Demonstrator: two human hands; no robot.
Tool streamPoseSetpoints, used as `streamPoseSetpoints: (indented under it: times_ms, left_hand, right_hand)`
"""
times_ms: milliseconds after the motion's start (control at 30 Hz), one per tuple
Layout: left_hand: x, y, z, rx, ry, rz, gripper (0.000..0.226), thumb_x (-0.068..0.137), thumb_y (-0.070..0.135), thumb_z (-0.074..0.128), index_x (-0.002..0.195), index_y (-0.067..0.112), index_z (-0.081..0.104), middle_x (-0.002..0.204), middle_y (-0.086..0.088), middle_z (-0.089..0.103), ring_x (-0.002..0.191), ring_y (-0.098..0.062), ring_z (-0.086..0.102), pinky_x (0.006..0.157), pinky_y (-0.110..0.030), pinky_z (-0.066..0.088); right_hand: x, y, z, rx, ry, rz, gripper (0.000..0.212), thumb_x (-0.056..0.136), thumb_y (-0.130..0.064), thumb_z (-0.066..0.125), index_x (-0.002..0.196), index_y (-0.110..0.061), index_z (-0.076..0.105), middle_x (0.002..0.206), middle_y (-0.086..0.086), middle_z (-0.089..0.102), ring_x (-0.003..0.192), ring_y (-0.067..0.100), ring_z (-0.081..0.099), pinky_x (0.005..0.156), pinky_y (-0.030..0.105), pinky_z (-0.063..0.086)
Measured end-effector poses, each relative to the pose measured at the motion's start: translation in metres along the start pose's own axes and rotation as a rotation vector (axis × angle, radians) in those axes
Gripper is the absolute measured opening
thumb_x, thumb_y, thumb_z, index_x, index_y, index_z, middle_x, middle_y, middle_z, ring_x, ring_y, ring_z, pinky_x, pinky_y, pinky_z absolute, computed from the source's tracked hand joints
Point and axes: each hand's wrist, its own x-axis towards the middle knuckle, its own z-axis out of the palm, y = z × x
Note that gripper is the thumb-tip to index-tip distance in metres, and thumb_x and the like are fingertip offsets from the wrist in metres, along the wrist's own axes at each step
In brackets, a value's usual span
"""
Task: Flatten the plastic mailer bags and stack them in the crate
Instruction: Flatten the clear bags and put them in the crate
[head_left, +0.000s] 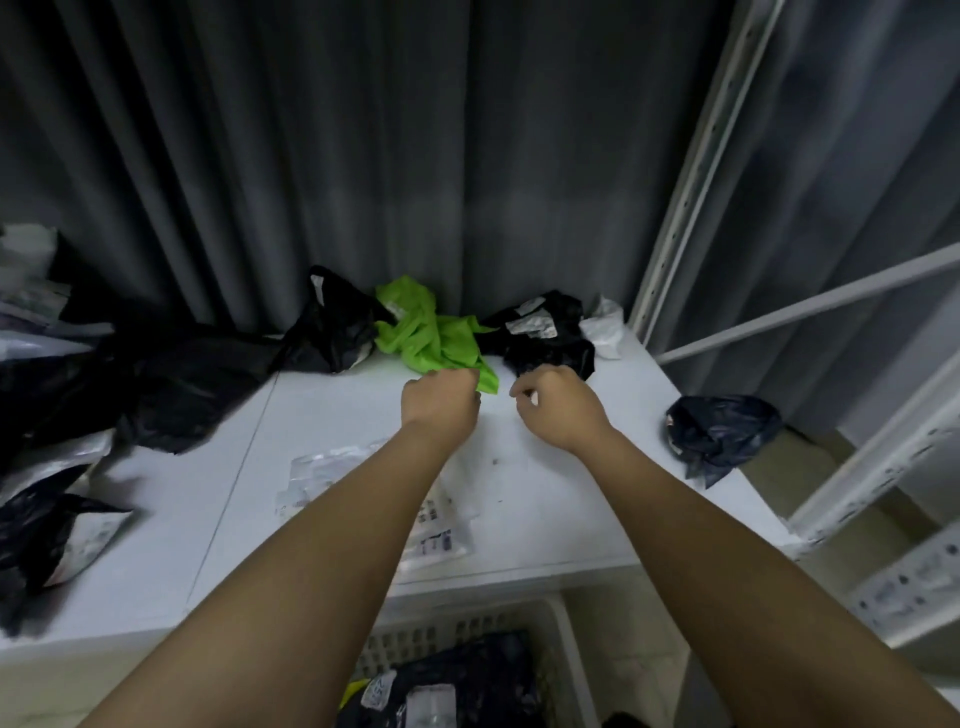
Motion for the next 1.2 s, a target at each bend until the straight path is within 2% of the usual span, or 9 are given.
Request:
streamPoseSetpoints:
  times_ms: [167,333,433,567,733,833,933,1100,1200]
  left_hand:
    - [0.037,0.04,0.01,-0.056,0.05,0.065,0.03,0.095,0.02,0.044,0.122,0.015,0.056,0.122,-0.01,0.056,0.113,-0.031,0.053,0.083,-0.036,0.044]
    - [0.096,0.073,0.034,-0.104,0.091,0.124,0.036,0.094,0.021,0.046,0.128,0.016,0.055,0.129,-0.01,0.05,0.12,-0.03,0.044,0.092,-0.038,0.042]
    - [0.137,0.085,0.054,-0.076,0.135,0.166,0.037,0.09,0.021,0.046,0.125,0.014,0.057,0.129,-0.011,0.05,0.12,-0.031,0.042,0.095,-0.038,0.041]
    - [0.178,0.096,0.08,-0.109,0.198,0.216,0.059,0.081,0.031,0.024,0.121,0.008,0.06,0.131,-0.016,0.05,0.123,-0.034,0.041,0.103,-0.041,0.03]
    - [0.214,0.107,0.107,-0.048,0.143,0.236,0.042,0.095,0.026,0.042,0.135,0.016,0.047,0.144,-0.011,0.036,0.134,-0.029,0.029,0.114,-0.041,0.018]
    - [0.22,0.107,0.116,-0.065,0.141,0.267,0.042,0.095,0.024,0.042,0.137,0.018,0.045,0.145,-0.008,0.035,0.135,-0.028,0.026,0.115,-0.043,0.015]
    - [0.22,0.106,0.117,-0.116,0.175,0.28,0.043,0.093,0.02,0.043,0.137,0.019,0.046,0.145,-0.006,0.035,0.135,-0.026,0.025,0.116,-0.042,0.012]
    - [0.205,0.106,0.11,-0.233,0.213,0.302,0.045,0.088,0.019,0.039,0.13,0.014,0.055,0.139,-0.01,0.044,0.129,-0.03,0.035,0.111,-0.04,0.016]
    - [0.191,0.108,0.096,-0.291,0.252,0.288,0.046,0.084,0.017,0.041,0.126,0.01,0.058,0.132,-0.013,0.051,0.123,-0.033,0.042,0.106,-0.04,0.025]
  right_hand:
    - [0.021,0.047,-0.01,0.106,0.115,0.135,0.025,0.089,-0.008,0.051,0.1,-0.013,0.072,0.111,0.008,0.065,0.101,0.026,0.059,0.082,0.038,0.051]
    - [0.061,0.105,-0.002,0.251,0.281,0.328,0.022,0.09,-0.01,0.053,0.104,-0.012,0.07,0.105,0.009,0.068,0.092,0.024,0.062,0.069,0.025,0.043]
    - [0.094,0.141,0.013,0.303,0.346,0.424,0.034,0.09,-0.01,0.053,0.123,-0.013,0.061,0.122,0.014,0.056,0.108,0.031,0.056,0.083,0.031,0.047]
    - [0.131,0.175,0.024,0.11,0.286,0.371,0.058,0.088,-0.005,0.051,0.143,-0.015,0.039,0.145,0.017,0.036,0.13,0.039,0.036,0.102,0.042,0.036]
    - [0.18,0.205,0.035,-0.232,0.127,0.272,0.064,0.094,-0.018,0.052,0.151,-0.022,0.024,0.157,0.01,0.016,0.141,0.038,0.017,0.108,0.045,0.028]
    - [0.193,0.212,0.034,-0.428,0.008,0.272,0.06,0.092,-0.016,0.054,0.147,-0.018,0.029,0.15,0.011,0.028,0.137,0.038,0.024,0.105,0.048,0.034]
    - [0.189,0.214,0.029,-0.516,-0.003,0.288,0.05,0.09,-0.008,0.055,0.138,-0.015,0.041,0.138,0.013,0.038,0.128,0.036,0.035,0.096,0.043,0.041]
    - [0.166,0.211,0.016,-0.523,0.14,0.333,0.044,0.091,-0.004,0.052,0.134,-0.012,0.045,0.133,0.015,0.042,0.123,0.034,0.039,0.089,0.039,0.045]
    - [0.151,0.201,-0.006,-0.454,0.318,0.293,0.036,0.091,-0.001,0.049,0.126,-0.009,0.049,0.127,0.015,0.046,0.119,0.034,0.041,0.081,0.039,0.045]
